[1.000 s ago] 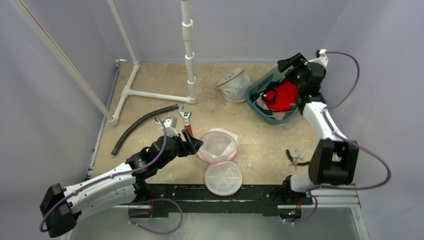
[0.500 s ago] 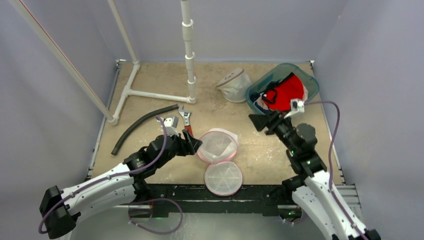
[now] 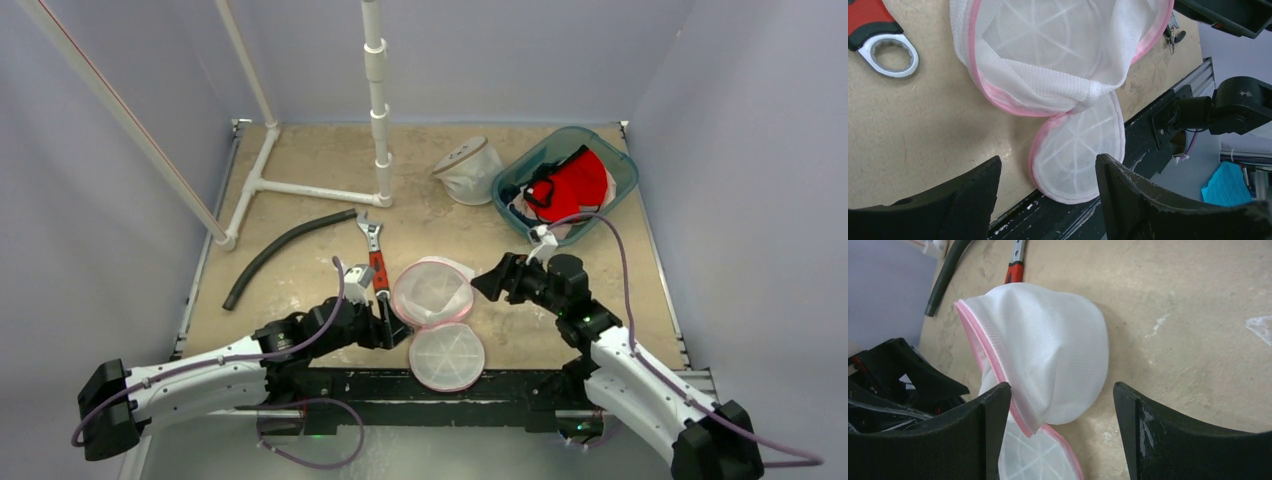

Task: Unzip the laundry bag and remove the bra
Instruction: Close the laundry bag at the center of the board.

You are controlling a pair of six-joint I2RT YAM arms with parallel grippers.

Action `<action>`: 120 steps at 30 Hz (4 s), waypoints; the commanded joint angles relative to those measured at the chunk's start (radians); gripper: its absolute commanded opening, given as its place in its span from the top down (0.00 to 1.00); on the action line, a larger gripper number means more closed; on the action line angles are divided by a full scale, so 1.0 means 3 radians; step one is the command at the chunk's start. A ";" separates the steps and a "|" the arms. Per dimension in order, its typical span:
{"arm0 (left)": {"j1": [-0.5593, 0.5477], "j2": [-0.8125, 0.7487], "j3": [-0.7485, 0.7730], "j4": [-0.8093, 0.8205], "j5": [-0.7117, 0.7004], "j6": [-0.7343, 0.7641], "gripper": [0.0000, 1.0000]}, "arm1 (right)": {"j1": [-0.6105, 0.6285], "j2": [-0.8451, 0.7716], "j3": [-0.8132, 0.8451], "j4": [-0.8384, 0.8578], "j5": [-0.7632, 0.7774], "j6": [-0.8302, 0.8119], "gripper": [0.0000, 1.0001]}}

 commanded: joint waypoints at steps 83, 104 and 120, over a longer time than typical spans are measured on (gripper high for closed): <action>-0.1855 0.1706 0.1550 -0.0052 -0.0882 0.2558 1.00 | 0.0505 -0.1217 0.0563 -0.0402 0.0787 -0.0078 0.18; 0.0005 0.1030 0.1282 0.0754 0.0367 0.1956 1.00 | 0.0503 -0.1351 0.0170 -0.0276 0.1182 0.0191 0.18; 0.1420 0.1111 0.0757 0.1760 0.1017 0.0944 1.00 | 0.0504 -0.0519 -0.0065 0.0682 0.0807 0.0194 0.19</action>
